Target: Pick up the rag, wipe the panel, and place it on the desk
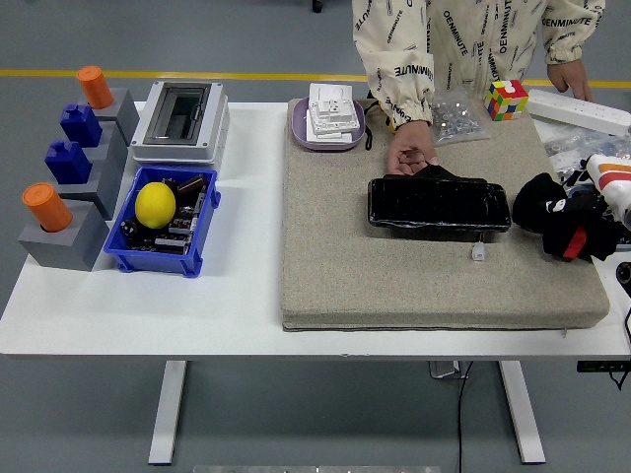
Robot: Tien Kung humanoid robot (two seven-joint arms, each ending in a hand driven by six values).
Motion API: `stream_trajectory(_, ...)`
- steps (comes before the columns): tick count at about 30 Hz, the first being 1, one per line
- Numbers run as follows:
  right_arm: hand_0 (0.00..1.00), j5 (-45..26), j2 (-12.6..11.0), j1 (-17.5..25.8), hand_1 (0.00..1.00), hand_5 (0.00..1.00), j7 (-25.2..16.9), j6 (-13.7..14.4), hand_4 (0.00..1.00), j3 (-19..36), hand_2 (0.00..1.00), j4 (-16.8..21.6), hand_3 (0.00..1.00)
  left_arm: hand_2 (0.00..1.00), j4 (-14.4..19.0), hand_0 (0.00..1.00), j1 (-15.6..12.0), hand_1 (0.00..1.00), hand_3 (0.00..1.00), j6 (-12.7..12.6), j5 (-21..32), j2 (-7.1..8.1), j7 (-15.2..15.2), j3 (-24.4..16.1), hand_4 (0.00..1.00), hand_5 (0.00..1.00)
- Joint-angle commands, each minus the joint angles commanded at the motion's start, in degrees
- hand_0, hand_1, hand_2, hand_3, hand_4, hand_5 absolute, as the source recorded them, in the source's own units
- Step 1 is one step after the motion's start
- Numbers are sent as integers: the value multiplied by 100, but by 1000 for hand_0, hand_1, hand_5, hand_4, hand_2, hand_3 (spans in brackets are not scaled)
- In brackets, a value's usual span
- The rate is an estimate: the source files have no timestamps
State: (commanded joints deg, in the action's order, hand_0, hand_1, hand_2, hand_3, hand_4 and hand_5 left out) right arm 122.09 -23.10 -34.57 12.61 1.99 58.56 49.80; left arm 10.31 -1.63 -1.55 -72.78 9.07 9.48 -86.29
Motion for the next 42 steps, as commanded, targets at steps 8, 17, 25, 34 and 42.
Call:
stream_trajectory(8,631,11,-20,-13,599,626,5,-42,998,3,706,16,620,733,0,643,-4,691,565,-2,-6,0,5,-7,594,466)
stream_trajectory(17,634,63,8,-15,602,623,11,-27,998,92,707,65,625,733,0,642,-9,692,564,1,12,9,5,38,593,466)
stream_trajectory(25,635,79,-9,22,603,628,39,-53,998,179,714,181,641,733,0,642,-17,691,564,-1,8,27,9,49,593,466)
stream_trajectory(34,662,107,-79,23,620,645,81,-56,998,408,728,394,720,733,0,643,-12,691,564,2,15,40,4,79,594,466)
stream_trajectory(42,664,80,-94,33,620,647,15,166,998,543,731,524,731,732,0,643,-9,691,564,3,4,31,6,63,593,466)
